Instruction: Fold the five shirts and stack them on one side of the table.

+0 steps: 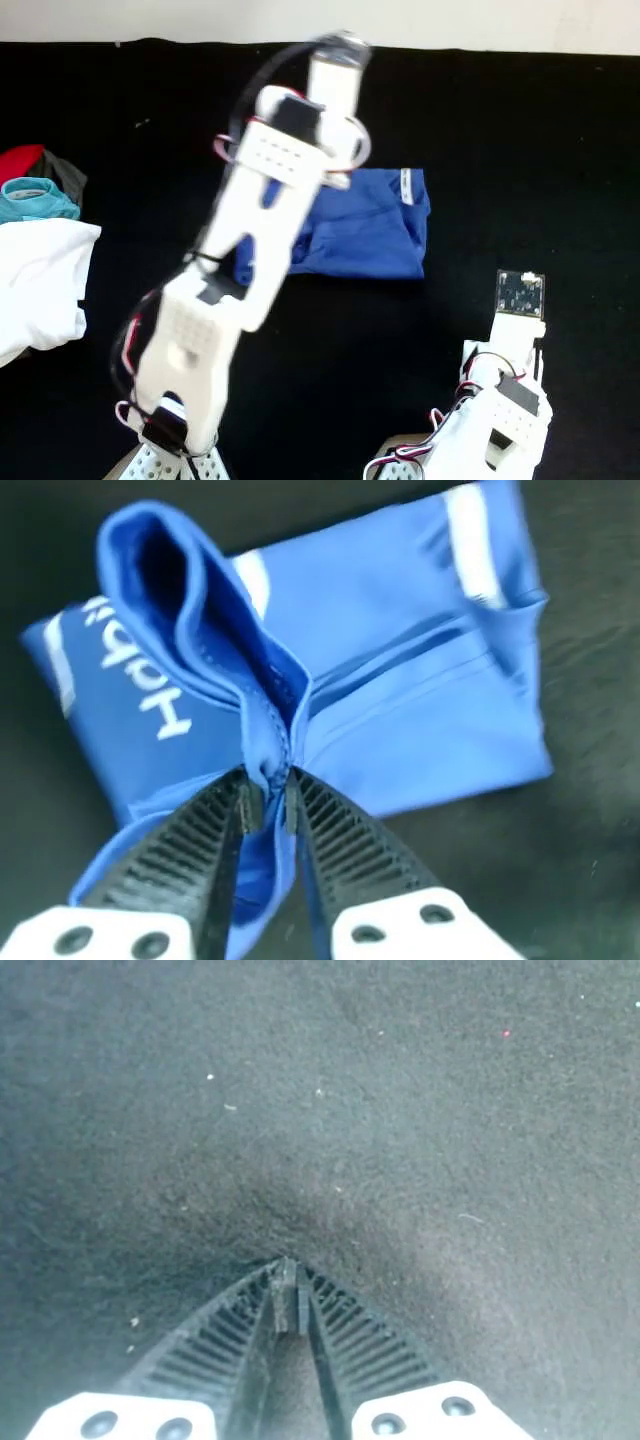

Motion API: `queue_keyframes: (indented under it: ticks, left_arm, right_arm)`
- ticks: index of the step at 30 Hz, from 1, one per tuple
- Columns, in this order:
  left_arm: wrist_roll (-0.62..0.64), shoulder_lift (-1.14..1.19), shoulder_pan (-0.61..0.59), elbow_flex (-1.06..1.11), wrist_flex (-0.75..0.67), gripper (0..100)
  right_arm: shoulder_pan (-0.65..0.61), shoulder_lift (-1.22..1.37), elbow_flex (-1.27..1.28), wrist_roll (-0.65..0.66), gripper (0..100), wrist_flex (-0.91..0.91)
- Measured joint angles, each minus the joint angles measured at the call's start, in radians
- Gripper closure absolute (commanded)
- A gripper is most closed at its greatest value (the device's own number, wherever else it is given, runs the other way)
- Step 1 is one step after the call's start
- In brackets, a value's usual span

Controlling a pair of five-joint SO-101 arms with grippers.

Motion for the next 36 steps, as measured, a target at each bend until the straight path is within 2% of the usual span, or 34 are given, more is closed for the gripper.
queue_keyframes:
  ticks: [9, 14, 17, 21, 25, 29, 31, 36]
  left_arm:
    - [0.0, 0.184, 0.183, 0.0, -0.311, 99]
    - [0.002, 0.226, 0.215, 0.0, -0.488, 99]
    - [0.002, 0.226, 0.213, 0.0, -0.531, 98]
    - [0.002, 0.226, 0.212, 0.0, -0.535, 90]
    - [0.002, 0.226, 0.212, -0.006, -0.509, 89]
    - [0.002, 0.226, 0.201, -0.1, -0.402, 93]
    - [0.002, 0.226, 0.169, -0.14, -0.341, 99]
    - [0.002, 0.224, 0.083, -0.117, -0.21, 99]
  right_arm:
    - [0.002, 0.0, 0.0, -0.014, 99.2, -0.002]
    - [0.002, 0.0, 0.0, -0.028, 99.2, -0.002]
    - [0.003, 0.0, 0.0, -0.028, 99.2, -0.002]
    - [0.003, 0.0, 0.0, -0.028, 99.2, -0.002]
    - [0.003, 0.0, 0.0, -0.028, 99.2, -0.002]
    - [0.003, 0.0, 0.0, -0.028, 99.2, -0.002]
    - [0.003, 0.0, 0.0, -0.028, 99.2, -0.002]
    - [0.003, 0.0, 0.0, -0.028, 99.2, -0.002]
